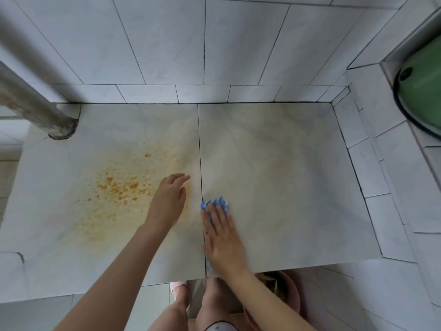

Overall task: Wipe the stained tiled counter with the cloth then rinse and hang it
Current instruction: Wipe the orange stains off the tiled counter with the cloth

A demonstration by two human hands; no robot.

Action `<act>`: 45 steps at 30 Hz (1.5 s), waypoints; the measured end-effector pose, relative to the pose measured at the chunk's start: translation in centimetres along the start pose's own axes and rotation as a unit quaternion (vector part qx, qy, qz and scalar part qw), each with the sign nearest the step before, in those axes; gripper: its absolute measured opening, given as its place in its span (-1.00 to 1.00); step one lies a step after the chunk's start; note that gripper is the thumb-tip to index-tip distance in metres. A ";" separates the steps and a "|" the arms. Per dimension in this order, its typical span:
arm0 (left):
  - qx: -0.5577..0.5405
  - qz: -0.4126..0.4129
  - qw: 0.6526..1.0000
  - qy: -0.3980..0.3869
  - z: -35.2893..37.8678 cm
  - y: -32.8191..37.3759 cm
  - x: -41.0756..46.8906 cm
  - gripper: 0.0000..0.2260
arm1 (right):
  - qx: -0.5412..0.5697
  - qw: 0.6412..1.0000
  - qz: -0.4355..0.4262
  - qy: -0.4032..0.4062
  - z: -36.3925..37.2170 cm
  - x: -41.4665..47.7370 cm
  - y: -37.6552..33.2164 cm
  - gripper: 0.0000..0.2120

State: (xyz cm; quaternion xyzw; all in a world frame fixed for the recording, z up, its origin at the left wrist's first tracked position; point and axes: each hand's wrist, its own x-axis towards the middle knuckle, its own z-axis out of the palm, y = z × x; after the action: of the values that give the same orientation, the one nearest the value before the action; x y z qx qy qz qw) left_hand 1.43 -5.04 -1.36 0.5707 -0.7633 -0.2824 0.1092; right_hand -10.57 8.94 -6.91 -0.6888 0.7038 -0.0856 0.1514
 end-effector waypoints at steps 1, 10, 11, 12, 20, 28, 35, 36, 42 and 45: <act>-0.001 -0.003 1.000 0.004 0.0 -0.3 -0.5 -0.67 | 0.001 1.000 -0.007 -0.002 0.4 -0.5 -1.1 -0.46; -0.012 -0.025 0.999 0.022 -1.0 -3.0 -4.1 -0.67 | -0.046 0.998 0.044 0.012 -0.3 -0.7 1.5 -0.46; -0.014 -0.027 0.999 0.026 -1.2 -3.3 -4.4 -0.67 | -0.046 0.996 0.078 0.022 -0.6 -0.6 2.4 -0.46; -0.016 -0.029 0.999 0.032 -1.3 -3.6 -4.6 -0.67 | -0.042 0.993 0.105 0.029 -0.9 -0.5 3.0 -0.47; -0.037 -0.062 0.995 0.066 -3.0 -7.2 -7.1 -0.65 | -0.034 0.980 0.188 0.058 0.1 1.1 -0.7 -0.47; -0.037 -0.120 0.988 0.093 -4.6 -11.8 -11.1 -0.63 | -0.044 0.990 0.129 0.039 2.3 3.6 -8.0 -0.45; 0.050 -0.184 0.977 0.099 -5.4 -14.7 -13.6 -0.51 | -0.069 0.993 0.092 0.019 3.5 4.0 -9.8 -0.47; 0.059 -0.201 0.973 0.098 -5.4 -15.0 -14.0 -0.46 | -0.077 0.993 0.086 0.019 3.4 3.9 -9.6 -0.49; 0.078 -0.228 0.964 0.114 -5.2 -16.2 -15.1 -0.30 | -0.090 0.991 0.090 0.038 2.9 3.8 -7.8 -0.47; 0.053 -0.248 0.959 0.126 -5.1 -15.8 -15.2 -0.27 | -0.092 0.991 0.087 0.039 3.0 4.1 -7.1 -0.47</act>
State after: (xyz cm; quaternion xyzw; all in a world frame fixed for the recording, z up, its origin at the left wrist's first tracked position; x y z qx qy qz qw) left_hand 21.64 4.63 -3.56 0.7778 -0.5920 -0.1855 0.1009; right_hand -2.93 4.86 -7.75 -0.6320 0.7714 -0.0337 0.0662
